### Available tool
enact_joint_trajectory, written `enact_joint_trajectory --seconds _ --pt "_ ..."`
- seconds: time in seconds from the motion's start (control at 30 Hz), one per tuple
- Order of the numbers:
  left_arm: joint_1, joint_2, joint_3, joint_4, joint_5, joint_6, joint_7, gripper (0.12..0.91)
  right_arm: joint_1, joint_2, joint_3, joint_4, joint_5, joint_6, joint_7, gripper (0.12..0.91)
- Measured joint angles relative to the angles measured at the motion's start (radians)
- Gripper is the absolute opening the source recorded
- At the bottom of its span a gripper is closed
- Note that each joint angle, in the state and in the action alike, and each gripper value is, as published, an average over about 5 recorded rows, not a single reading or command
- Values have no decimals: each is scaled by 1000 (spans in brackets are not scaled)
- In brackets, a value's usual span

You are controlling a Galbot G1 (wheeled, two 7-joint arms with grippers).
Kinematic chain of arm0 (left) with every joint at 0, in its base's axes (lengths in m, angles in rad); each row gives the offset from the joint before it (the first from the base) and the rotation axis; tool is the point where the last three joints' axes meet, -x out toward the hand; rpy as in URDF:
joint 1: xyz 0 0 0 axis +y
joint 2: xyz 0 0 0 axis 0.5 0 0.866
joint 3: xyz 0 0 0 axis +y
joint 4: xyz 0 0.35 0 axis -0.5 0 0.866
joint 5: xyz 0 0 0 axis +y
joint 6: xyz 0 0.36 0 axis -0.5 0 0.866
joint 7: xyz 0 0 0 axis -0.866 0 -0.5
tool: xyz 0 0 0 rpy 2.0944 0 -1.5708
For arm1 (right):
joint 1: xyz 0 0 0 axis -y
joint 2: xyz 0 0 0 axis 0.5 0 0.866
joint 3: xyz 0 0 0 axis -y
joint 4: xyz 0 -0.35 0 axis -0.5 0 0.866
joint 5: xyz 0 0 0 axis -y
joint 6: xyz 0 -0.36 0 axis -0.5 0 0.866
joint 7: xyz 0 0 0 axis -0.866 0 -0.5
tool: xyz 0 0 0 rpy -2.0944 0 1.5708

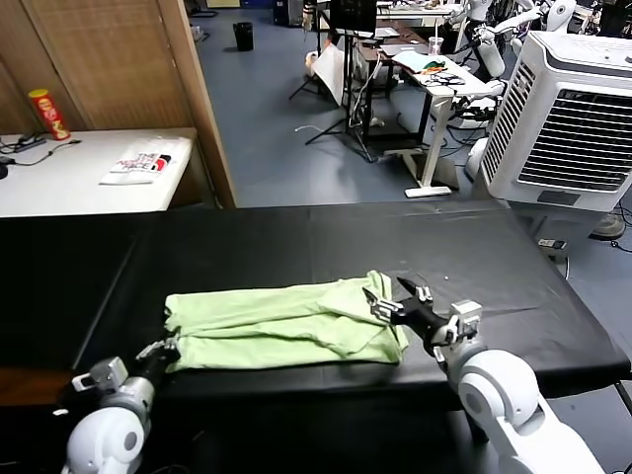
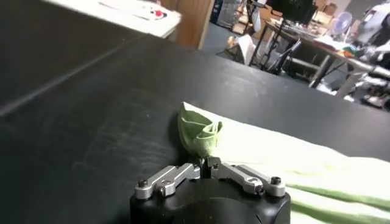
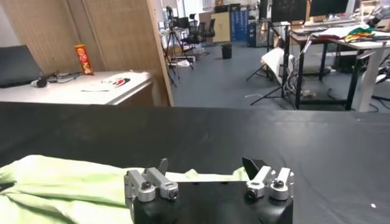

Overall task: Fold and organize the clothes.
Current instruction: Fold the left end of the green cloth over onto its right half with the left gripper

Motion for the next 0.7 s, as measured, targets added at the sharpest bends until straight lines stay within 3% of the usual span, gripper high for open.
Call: enact_joint_trajectory --seconds 0.17,0.37,0.47,0.7 --pt "20 77 -48 30 171 -47 14 164 -27 6 31 16 -32 0 -4 798" --pt "51 189 -115 47 246 -58 6 164 -66 22 53 39 -65 3 -7 798" --pt "50 208 -117 21 249 -24 -18 164 -86 33 62 49 -87 5 -9 798" --pt "6 155 -19 -136 122 128 -139 164 -131 57 93 61 -122 8 -19 798"
